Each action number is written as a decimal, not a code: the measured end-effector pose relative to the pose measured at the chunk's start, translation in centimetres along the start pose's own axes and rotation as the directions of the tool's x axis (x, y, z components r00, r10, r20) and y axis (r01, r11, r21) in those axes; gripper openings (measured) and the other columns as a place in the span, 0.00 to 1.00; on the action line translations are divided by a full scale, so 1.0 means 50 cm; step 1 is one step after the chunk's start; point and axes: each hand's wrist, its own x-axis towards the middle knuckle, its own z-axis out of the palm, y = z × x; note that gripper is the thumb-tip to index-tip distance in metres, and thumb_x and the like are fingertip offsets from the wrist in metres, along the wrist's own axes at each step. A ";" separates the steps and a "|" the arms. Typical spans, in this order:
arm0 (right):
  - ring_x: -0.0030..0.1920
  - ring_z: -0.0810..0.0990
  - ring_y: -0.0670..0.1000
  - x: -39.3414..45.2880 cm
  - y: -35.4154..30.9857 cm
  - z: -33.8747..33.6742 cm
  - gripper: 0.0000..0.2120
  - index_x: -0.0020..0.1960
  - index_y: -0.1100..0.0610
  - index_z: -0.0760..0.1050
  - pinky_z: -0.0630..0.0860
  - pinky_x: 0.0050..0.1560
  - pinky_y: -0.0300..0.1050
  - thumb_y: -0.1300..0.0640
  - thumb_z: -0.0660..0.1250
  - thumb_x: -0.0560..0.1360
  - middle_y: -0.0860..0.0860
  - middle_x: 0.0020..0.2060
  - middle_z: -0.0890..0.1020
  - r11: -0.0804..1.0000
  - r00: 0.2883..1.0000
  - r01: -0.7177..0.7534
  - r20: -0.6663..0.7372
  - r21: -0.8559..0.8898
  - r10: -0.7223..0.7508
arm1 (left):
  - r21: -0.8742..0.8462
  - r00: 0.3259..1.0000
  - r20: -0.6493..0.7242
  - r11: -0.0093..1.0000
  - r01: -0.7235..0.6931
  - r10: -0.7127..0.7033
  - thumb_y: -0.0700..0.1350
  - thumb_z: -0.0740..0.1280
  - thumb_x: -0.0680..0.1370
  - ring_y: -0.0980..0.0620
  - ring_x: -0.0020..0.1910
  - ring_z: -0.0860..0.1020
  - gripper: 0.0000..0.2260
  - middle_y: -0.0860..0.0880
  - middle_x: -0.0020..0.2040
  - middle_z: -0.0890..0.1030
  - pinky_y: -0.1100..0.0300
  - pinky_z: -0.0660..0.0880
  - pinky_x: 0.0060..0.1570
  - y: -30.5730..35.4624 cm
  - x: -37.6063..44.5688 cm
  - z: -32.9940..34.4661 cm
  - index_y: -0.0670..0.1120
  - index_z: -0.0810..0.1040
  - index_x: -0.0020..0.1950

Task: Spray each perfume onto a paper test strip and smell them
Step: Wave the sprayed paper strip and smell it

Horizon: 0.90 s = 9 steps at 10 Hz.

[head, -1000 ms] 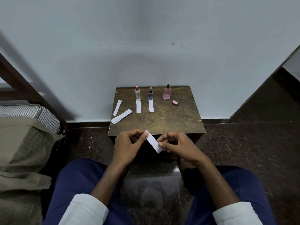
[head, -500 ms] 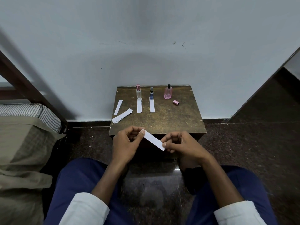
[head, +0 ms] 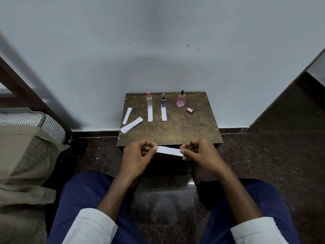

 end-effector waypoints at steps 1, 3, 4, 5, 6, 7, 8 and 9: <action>0.42 0.89 0.53 0.002 0.000 -0.003 0.04 0.53 0.56 0.85 0.85 0.48 0.46 0.58 0.75 0.79 0.54 0.40 0.88 0.999 1.000 -0.008 -0.010 0.043 0.009 | -0.043 1.000 0.016 0.999 0.008 -0.008 0.45 0.76 0.80 0.61 0.42 0.86 0.02 0.58 0.42 0.88 0.68 0.80 0.44 0.006 -0.005 0.001 0.52 0.87 0.52; 0.38 0.86 0.49 0.015 0.019 -0.023 0.07 0.59 0.53 0.80 0.82 0.40 0.43 0.54 0.67 0.85 0.51 0.44 0.89 0.989 0.969 -0.098 -0.218 0.108 0.120 | -0.721 0.974 0.216 0.684 0.114 0.066 0.46 0.78 0.77 0.58 0.38 0.78 0.04 0.52 0.40 0.83 0.65 0.74 0.34 0.038 -0.010 -0.021 0.50 0.86 0.50; 0.37 0.85 0.49 0.016 0.032 -0.037 0.06 0.58 0.54 0.81 0.81 0.38 0.43 0.53 0.68 0.84 0.50 0.44 0.89 0.983 0.945 -0.139 -0.279 0.123 0.169 | -0.946 0.938 0.278 0.230 0.230 0.206 0.46 0.81 0.75 0.60 0.33 0.75 0.11 0.53 0.40 0.82 0.68 0.73 0.29 0.050 -0.020 -0.033 0.49 0.82 0.51; 0.38 0.87 0.49 0.017 0.039 -0.034 0.06 0.56 0.53 0.81 0.82 0.39 0.45 0.52 0.69 0.83 0.49 0.43 0.89 0.985 0.953 -0.170 -0.246 0.039 0.174 | -0.483 0.984 0.173 0.866 0.131 -0.053 0.41 0.77 0.79 0.59 0.33 0.79 0.08 0.54 0.36 0.84 0.67 0.75 0.30 0.011 -0.001 -0.022 0.53 0.88 0.45; 0.38 0.88 0.48 0.014 0.039 -0.025 0.04 0.53 0.50 0.81 0.83 0.39 0.46 0.51 0.70 0.83 0.47 0.42 0.89 0.983 0.965 -0.173 -0.210 -0.058 0.157 | 0.503 0.996 -0.007 0.861 0.076 -0.084 0.48 0.78 0.79 0.59 0.41 0.86 0.01 0.55 0.41 0.88 0.59 0.84 0.45 -0.029 0.002 -0.004 0.54 0.89 0.48; 0.37 0.87 0.46 0.009 0.036 -0.026 0.04 0.50 0.50 0.82 0.80 0.37 0.41 0.51 0.71 0.82 0.47 0.41 0.88 0.979 0.970 -0.160 -0.203 -0.129 0.132 | -0.005 0.993 0.038 0.994 0.109 -0.108 0.46 0.79 0.78 0.58 0.36 0.85 0.01 0.52 0.38 0.88 0.64 0.81 0.37 -0.016 -0.003 0.005 0.52 0.89 0.48; 0.37 0.87 0.47 0.007 0.030 -0.029 0.04 0.50 0.50 0.82 0.81 0.37 0.42 0.51 0.70 0.82 0.47 0.41 0.88 0.978 0.971 -0.154 -0.204 -0.141 0.123 | -0.788 0.898 0.425 0.536 0.304 0.115 0.47 0.80 0.75 0.58 0.38 0.81 0.07 0.49 0.42 0.85 0.70 0.75 0.30 0.041 -0.016 -0.014 0.48 0.89 0.51; 0.38 0.87 0.48 0.005 0.026 -0.028 0.04 0.50 0.50 0.82 0.81 0.37 0.41 0.52 0.70 0.82 0.47 0.41 0.88 0.978 0.974 -0.152 -0.192 -0.140 0.124 | -0.853 0.788 0.520 0.152 0.499 0.329 0.41 0.78 0.78 0.57 0.41 0.82 0.09 0.48 0.48 0.85 0.68 0.79 0.34 0.048 -0.018 -0.034 0.44 0.85 0.57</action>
